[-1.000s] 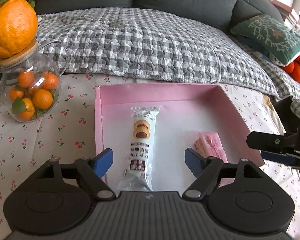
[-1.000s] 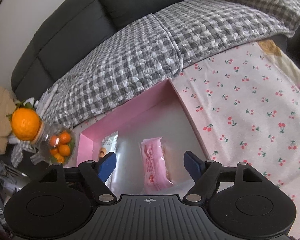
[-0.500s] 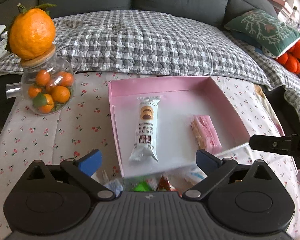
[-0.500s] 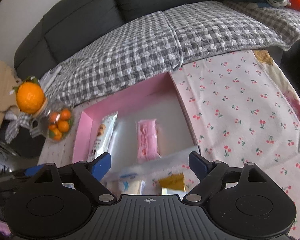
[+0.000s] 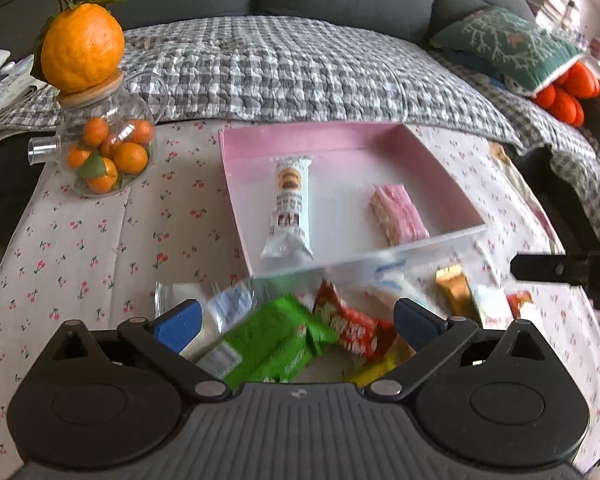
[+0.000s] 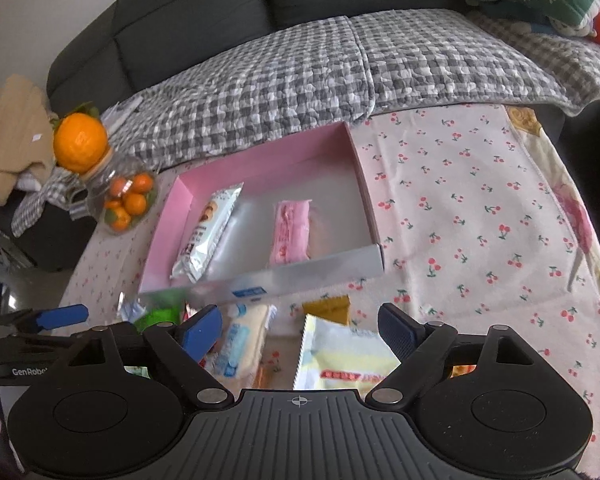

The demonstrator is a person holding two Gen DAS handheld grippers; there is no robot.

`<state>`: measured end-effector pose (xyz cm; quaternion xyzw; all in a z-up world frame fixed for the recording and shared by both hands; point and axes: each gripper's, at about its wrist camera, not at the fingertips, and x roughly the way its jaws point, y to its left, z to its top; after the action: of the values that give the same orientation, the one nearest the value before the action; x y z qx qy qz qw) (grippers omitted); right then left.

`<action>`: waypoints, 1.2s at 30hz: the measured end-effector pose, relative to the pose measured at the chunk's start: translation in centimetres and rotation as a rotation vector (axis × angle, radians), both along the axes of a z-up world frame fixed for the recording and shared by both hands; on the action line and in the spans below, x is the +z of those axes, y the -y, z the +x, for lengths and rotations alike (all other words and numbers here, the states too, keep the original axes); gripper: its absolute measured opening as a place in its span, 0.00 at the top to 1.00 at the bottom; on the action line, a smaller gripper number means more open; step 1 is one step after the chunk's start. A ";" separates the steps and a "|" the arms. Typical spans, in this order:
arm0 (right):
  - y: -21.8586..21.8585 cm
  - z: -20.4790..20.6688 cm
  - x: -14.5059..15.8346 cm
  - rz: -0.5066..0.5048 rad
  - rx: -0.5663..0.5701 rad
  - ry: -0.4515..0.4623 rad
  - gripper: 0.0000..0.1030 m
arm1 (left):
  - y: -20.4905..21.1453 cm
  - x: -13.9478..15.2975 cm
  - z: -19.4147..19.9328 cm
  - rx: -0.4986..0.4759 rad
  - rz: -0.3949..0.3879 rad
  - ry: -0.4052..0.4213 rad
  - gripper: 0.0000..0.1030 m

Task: Organize snacks
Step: 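Grasp the yellow cracker pack with the left gripper while the right grasps the red candy pack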

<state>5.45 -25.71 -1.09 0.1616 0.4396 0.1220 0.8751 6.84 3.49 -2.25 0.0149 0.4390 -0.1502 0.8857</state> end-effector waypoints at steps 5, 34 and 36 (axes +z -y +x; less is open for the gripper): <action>-0.4 -1.7 -0.1 -0.040 0.050 0.004 0.15 | 0.1 -0.7 -1.7 -0.011 0.005 -0.038 0.01; -2.1 -6.9 -4.9 -0.273 0.323 0.075 0.15 | 4.2 -5.5 -5.3 -0.072 -0.056 -0.103 0.21; -2.2 -6.9 -5.1 -0.276 0.329 0.080 0.15 | 4.2 -5.5 -5.3 -0.074 -0.060 -0.103 0.23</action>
<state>-1.48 -23.52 -6.18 -0.0385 0.4377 0.2084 0.8738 1.56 -0.72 -7.80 -0.0031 0.4785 -0.1965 0.8558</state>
